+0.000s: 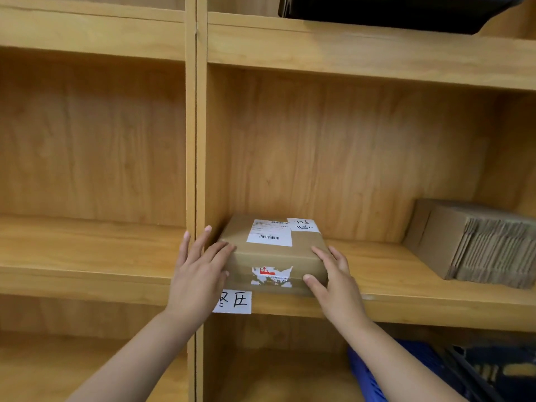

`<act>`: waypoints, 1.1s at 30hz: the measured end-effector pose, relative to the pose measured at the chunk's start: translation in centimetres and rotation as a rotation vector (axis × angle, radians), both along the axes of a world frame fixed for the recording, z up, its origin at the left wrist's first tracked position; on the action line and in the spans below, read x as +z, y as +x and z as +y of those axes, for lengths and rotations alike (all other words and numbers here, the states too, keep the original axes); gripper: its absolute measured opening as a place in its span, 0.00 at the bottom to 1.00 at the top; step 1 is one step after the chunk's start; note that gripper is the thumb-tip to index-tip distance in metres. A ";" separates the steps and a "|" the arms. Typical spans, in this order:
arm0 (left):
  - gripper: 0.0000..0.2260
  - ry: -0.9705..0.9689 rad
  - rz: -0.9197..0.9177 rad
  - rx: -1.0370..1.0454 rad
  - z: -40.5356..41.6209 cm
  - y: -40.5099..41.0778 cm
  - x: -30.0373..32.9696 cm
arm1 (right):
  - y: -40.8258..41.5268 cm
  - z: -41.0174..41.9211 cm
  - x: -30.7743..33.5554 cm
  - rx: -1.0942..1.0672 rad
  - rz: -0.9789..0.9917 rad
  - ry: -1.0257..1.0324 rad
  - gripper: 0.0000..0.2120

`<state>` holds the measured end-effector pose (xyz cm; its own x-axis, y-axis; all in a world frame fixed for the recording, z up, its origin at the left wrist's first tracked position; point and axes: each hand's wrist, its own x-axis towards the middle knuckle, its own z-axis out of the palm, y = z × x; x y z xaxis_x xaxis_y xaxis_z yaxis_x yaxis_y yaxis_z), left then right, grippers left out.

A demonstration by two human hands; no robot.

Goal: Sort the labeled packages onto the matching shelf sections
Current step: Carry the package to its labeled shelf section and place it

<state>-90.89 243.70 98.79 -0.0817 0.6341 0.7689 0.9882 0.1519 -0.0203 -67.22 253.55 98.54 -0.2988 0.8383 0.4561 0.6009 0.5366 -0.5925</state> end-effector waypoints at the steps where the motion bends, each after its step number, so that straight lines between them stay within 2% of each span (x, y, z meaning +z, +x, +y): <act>1: 0.23 -0.011 0.048 0.014 0.4 -0.3 0.2 | -0.3 0.2 0.1 -0.008 -0.026 -0.002 0.26; 7: 0.24 -0.051 0.179 0.067 2.3 -1.8 0.8 | -1.8 1.8 1.1 -0.028 -0.143 -0.002 0.26; 18: 0.25 -0.123 0.185 0.212 4.0 -1.1 0.9 | -2.8 4.4 0.8 -0.007 -0.137 0.023 0.27; 22: 0.30 -0.112 0.154 0.246 3.5 -0.3 0.4 | -2.6 4.0 0.3 -0.010 -0.081 -0.009 0.34; 25: 0.28 -0.050 0.078 0.224 1.9 0.9 -1.0 | -2.2 2.6 -0.6 -0.069 0.011 -0.035 0.43; 28: 0.25 -0.010 0.011 0.191 -0.3 1.9 -3.2 | -2.1 0.7 -2.3 -0.102 0.032 0.115 0.43; 33: 0.21 -0.038 -0.084 0.221 -4.7 2.3 -7.0 | -3.8 -2.4 -5.7 0.012 0.030 0.333 0.34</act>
<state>-88.58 239.02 91.76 -0.2843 0.6224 0.7293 0.9295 0.3655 0.0504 -71.00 251.17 92.83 -0.2897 0.6386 0.7129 0.5786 0.7102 -0.4011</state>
